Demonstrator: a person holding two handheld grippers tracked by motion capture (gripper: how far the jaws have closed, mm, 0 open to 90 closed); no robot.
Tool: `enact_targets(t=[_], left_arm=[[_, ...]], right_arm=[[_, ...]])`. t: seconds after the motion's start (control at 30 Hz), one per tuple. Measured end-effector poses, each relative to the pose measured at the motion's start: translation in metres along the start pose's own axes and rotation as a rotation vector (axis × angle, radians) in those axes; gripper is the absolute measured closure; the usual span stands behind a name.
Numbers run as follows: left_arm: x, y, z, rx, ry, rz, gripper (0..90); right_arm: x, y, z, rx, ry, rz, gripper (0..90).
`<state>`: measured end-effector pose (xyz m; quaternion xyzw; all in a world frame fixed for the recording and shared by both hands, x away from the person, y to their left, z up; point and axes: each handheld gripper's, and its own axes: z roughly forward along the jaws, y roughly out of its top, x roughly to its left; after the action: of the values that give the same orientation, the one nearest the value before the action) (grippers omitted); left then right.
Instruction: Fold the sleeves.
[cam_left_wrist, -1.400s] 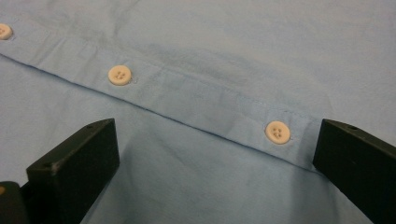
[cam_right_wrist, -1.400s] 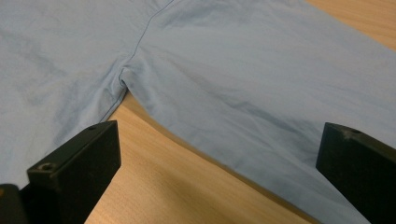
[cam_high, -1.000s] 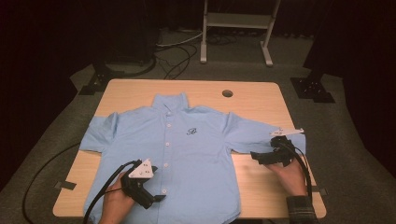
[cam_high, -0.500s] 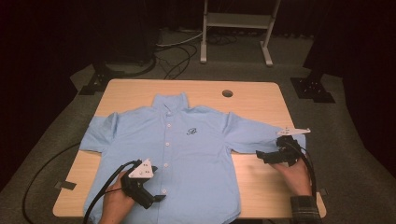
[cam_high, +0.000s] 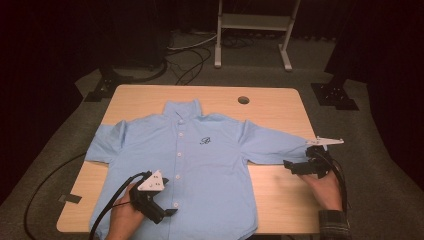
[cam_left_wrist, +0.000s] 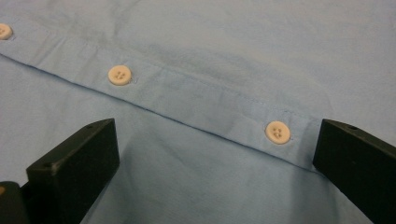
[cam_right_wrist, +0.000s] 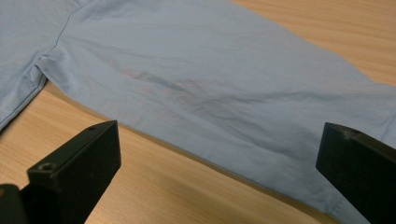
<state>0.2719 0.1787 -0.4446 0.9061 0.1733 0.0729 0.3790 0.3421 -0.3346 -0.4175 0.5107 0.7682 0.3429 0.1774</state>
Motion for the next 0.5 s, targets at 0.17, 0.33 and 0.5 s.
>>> enact_targets(t=[0.17, 0.33, 0.5], left_arm=[[0.000, 0.000, 0.000, 0.000, 0.000, 0.000, 0.0], [0.000, 0.000, 0.000, 0.000, 0.000, 0.000, 0.0], [0.000, 0.000, 0.000, 0.000, 0.000, 0.000, 0.0]], right_arm=[[-0.009, -0.003, -0.005, -0.002, -0.013, 0.025, 0.0], [-0.018, -0.007, -0.008, -0.003, -0.020, 0.049, 0.0], [-0.028, -0.012, -0.011, -0.004, -0.029, 0.068, 0.0]])
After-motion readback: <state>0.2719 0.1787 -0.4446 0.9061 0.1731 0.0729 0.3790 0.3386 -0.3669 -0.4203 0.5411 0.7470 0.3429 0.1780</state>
